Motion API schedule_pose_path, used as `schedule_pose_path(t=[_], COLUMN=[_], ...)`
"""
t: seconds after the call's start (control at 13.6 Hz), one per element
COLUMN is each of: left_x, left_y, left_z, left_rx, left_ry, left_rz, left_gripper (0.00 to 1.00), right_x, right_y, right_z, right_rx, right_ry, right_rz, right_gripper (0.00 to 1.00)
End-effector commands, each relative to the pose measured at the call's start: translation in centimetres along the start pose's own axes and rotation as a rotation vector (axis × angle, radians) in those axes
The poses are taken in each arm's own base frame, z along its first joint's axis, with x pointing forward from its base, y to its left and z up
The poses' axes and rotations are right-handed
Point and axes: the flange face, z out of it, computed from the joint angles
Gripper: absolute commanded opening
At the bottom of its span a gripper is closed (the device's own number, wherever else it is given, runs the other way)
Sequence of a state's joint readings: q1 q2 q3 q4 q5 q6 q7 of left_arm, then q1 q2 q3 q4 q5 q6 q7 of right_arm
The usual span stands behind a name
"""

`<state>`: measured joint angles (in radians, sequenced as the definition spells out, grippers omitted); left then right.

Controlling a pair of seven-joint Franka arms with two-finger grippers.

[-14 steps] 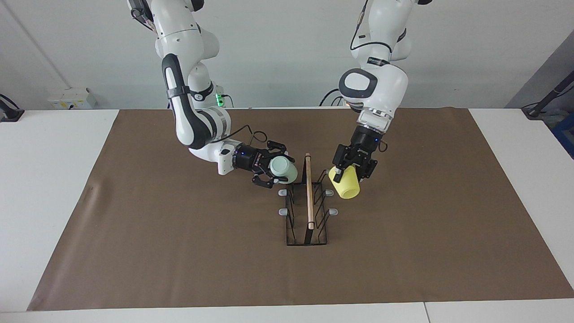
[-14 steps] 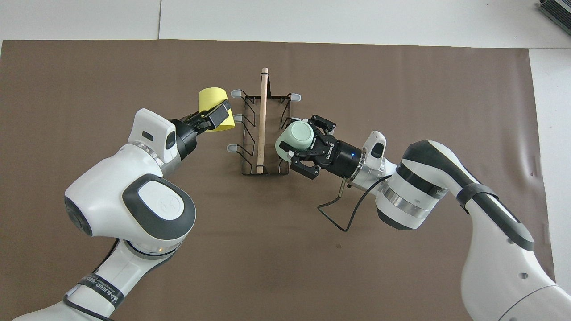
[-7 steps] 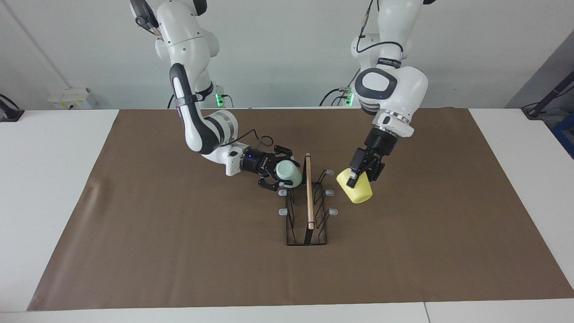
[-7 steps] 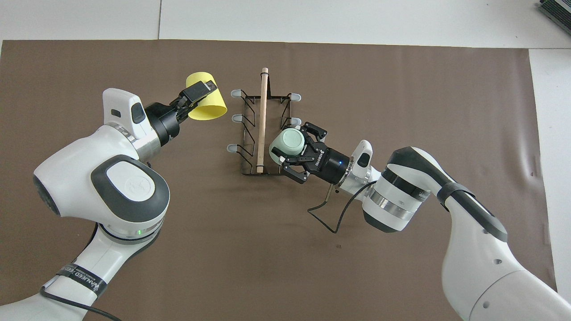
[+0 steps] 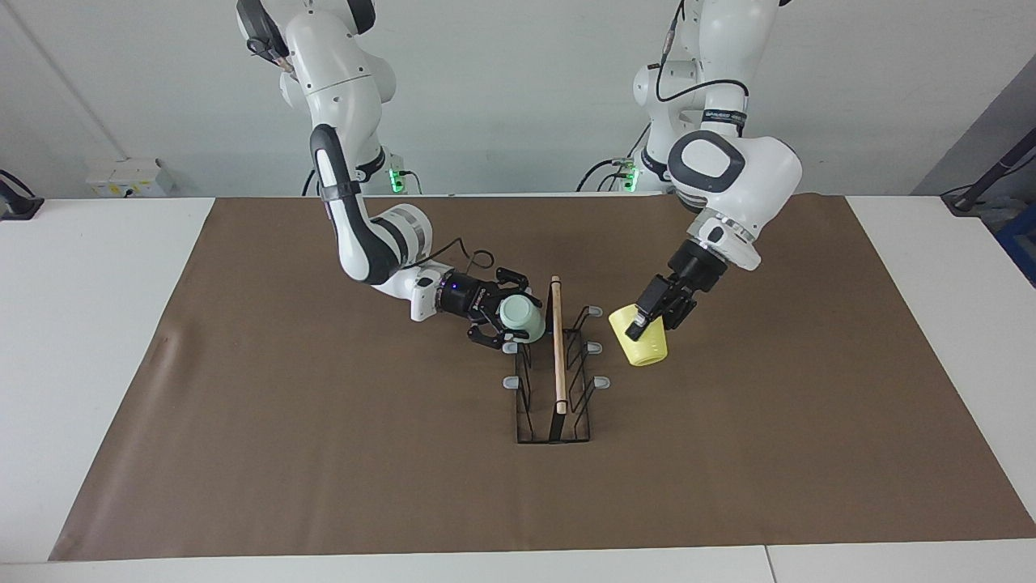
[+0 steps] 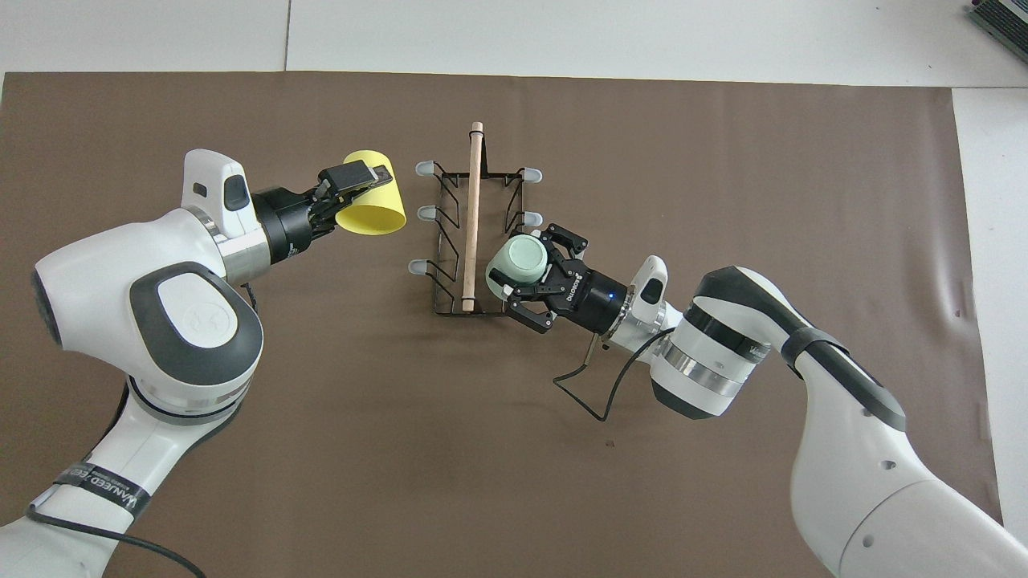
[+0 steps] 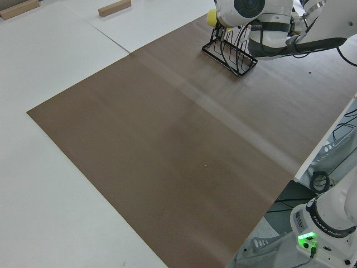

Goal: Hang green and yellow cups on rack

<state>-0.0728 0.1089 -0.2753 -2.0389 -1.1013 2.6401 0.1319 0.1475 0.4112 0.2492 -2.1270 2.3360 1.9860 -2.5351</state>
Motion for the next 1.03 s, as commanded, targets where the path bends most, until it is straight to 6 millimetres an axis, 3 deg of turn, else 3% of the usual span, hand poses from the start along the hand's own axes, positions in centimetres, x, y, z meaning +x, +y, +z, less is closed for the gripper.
schedule_pose_path(t=[0.0,0.37,0.74,0.96], left_x=[0.8,0.9,0.4,-2.8], left_y=[-0.1,1.0,3.0,5.2], left_z=[-1.8,-1.7,-1.6,0.1], left_rx=[0.18,0.275,0.52,0.674], left_ry=[-0.117,-0.088,0.088,0.204], left_rz=[0.032,-0.103,-0.175,-0.142], left_gripper=[0.0,0.0,0.0,0.0], right_x=[0.0,-0.3,-0.6,-0.5], right_y=[-0.1,-0.1,0.0,0.7], right_z=[-0.3,-0.5,-0.9,-1.7], right_rx=[-0.023,-0.032,-0.031,-0.01], right_ry=[0.01,-0.007,-0.041,-0.108], right_rz=[0.007,0.024,0.036,-0.008], right_gripper=[1.0,1.0,1.0,1.0])
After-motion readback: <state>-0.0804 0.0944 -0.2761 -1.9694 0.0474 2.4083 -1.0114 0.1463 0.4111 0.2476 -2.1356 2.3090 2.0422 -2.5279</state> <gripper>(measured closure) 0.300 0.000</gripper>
